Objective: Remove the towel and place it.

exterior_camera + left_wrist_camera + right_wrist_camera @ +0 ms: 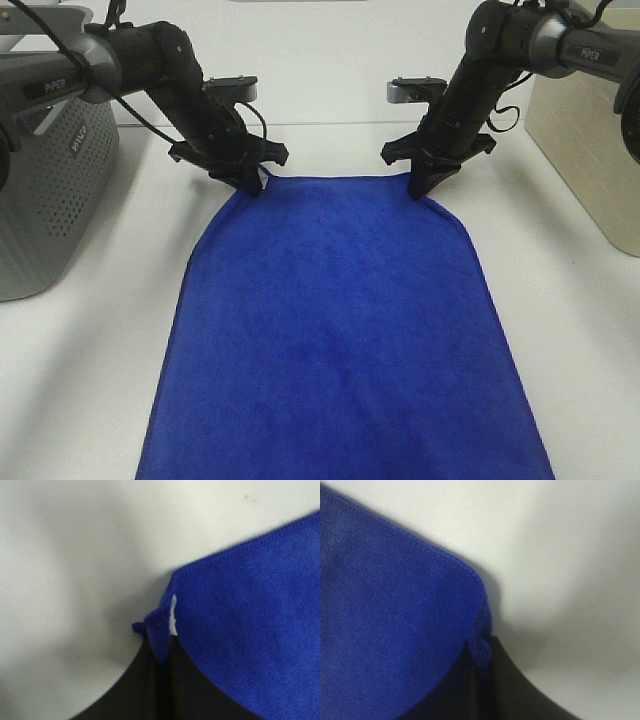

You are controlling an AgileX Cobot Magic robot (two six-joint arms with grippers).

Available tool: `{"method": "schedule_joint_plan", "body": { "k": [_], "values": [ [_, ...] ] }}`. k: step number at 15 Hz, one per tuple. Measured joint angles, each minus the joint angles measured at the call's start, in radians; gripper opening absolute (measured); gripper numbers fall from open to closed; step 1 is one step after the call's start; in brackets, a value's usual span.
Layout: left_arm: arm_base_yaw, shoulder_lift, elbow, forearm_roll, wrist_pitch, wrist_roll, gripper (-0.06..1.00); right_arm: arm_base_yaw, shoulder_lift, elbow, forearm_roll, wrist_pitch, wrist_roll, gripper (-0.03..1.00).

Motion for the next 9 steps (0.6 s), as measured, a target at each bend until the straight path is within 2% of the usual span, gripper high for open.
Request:
{"method": "schedule_joint_plan", "body": {
  "k": [5, 9],
  "values": [
    [-0.004, 0.0, -0.002, 0.093, -0.152, 0.019, 0.0, 0.001, 0.028, -0.148, -0.082, -0.076, -0.049, 0.02],
    [-0.004, 0.0, -0.079, 0.174, -0.254, 0.023, 0.0, 0.001, 0.028, -0.231, -0.115, -0.177, -0.082, 0.02]
  ]
}}
